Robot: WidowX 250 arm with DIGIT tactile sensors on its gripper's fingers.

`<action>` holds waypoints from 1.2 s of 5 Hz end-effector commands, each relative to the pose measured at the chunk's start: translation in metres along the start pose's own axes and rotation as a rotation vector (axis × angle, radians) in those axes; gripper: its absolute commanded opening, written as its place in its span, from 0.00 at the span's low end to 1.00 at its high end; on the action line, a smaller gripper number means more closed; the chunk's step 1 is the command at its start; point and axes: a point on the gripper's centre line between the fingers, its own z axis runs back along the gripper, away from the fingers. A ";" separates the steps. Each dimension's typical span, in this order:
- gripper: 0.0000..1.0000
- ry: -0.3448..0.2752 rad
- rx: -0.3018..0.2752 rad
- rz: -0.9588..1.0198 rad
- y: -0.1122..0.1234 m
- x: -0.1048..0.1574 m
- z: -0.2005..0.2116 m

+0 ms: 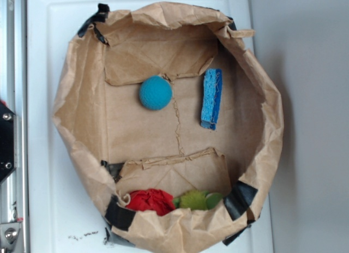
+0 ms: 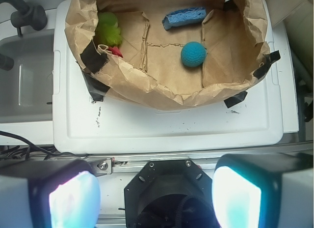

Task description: Grab the blue sponge.

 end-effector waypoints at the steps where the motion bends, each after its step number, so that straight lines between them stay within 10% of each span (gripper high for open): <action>1: 1.00 0.000 0.000 0.000 0.000 0.000 0.000; 3: 1.00 -0.086 -0.006 0.295 0.008 0.093 -0.066; 6: 1.00 -0.086 -0.006 0.295 0.008 0.093 -0.066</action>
